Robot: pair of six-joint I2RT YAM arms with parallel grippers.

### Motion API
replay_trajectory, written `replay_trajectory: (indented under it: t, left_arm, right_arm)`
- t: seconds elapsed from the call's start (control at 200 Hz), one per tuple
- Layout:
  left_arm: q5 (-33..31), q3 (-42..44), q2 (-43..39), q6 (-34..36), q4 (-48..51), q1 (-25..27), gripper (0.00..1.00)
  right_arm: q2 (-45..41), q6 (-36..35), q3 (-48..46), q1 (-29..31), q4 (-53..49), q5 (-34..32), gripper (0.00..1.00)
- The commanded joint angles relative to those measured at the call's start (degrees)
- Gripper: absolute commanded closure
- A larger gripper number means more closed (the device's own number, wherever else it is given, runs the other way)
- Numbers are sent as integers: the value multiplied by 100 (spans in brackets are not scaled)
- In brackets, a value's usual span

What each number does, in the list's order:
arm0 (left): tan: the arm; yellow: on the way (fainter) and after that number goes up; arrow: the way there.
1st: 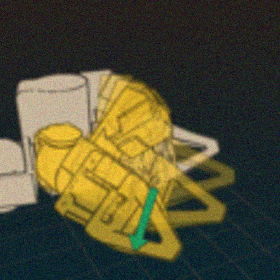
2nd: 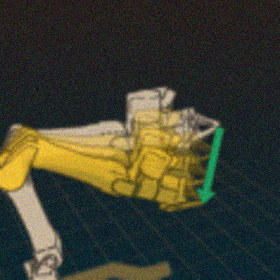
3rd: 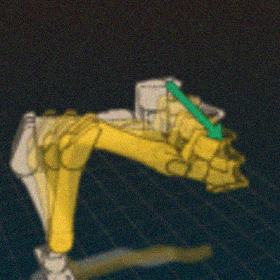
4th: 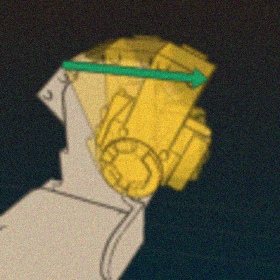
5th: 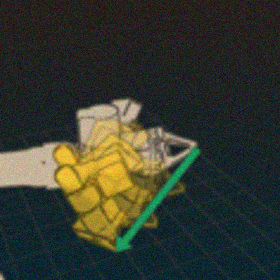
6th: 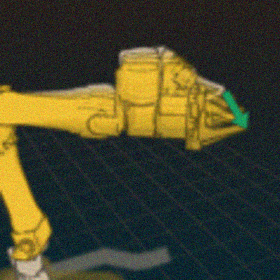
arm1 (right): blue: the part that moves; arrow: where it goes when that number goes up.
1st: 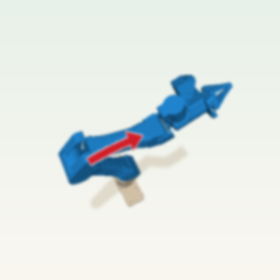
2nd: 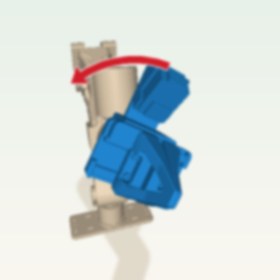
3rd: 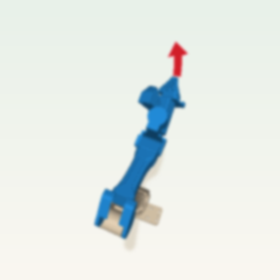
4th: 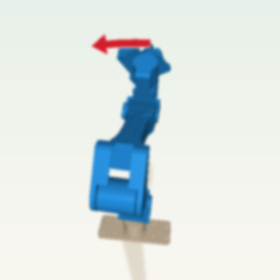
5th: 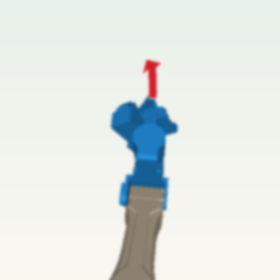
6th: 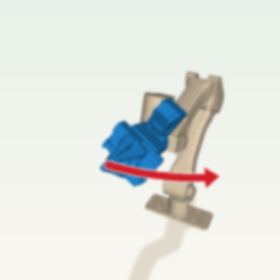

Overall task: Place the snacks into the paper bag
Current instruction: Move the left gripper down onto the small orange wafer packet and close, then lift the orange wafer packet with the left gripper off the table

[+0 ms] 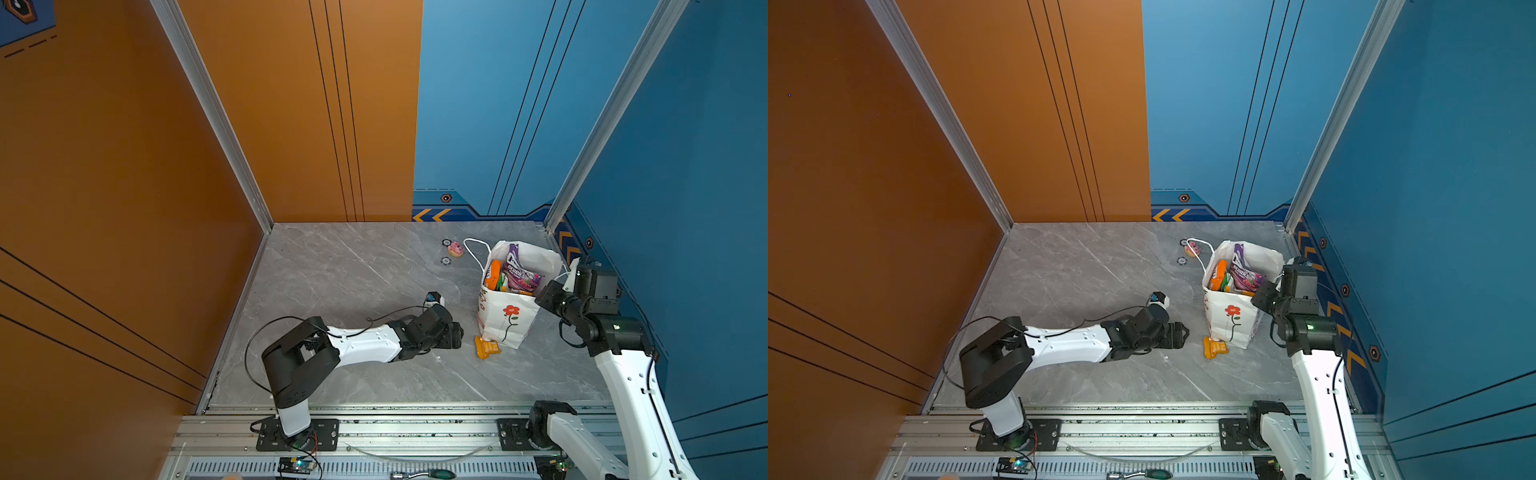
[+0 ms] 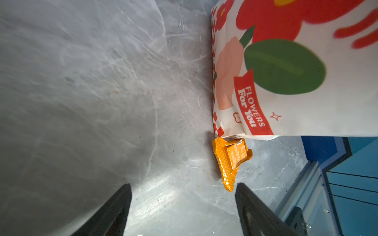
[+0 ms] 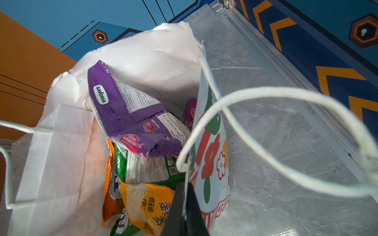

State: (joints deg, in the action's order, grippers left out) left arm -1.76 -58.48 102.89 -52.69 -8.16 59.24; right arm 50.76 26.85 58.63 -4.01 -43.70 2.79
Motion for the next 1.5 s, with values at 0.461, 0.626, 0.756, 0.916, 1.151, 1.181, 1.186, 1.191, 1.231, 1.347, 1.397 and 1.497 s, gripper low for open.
replay_trajectory:
  t: [0.461, 0.626, 0.756, 0.916, 1.151, 1.181, 1.186, 1.191, 1.231, 1.347, 1.397, 1.497]
  left_arm:
    - [1738, -1117, 1500, -504, -565, -106, 40]
    - [1982, -1360, 1761, -525, -572, -73, 46]
    - [2107, -1464, 1944, -600, -567, -80, 55]
    - [2183, -1551, 2085, -680, -572, -106, 69]
    - [2187, -1606, 2166, -672, -570, -130, 92]
    - [2168, -1596, 2152, -663, -574, -132, 94]
    - [2161, -1587, 2150, -659, -577, -132, 95]
    - [2157, -1588, 2144, -657, -575, -137, 95]
    - [2125, -1539, 2101, -645, -605, -140, 98]
    - [1937, -1342, 1913, -610, -685, -152, 100]
    - [1850, -1206, 1808, -624, -787, -166, 100]
    - [1683, -887, 1594, -663, -1026, -207, 100]
  right_arm:
    - [-68, -90, -28, 16, -90, -91, 100]
    - [-58, -92, 0, 14, -95, -80, 100]
    - [-60, -75, -9, 16, -103, -103, 100]
    - [-66, -82, -26, 15, -90, -106, 100]
    - [-58, -92, -27, 20, -112, -156, 100]
    - [-53, -92, -22, 10, -112, -156, 100]
    - [-56, -92, -25, 12, -112, -160, 100]
    - [-57, -92, -26, 13, -112, -162, 100]
    - [-66, -92, -27, 12, -112, -160, 100]
    - [-75, -102, -36, 6, -112, -169, 100]
    - [-82, -102, -49, 6, -112, -165, 100]
    - [-100, -101, -62, 6, -112, -164, 100]
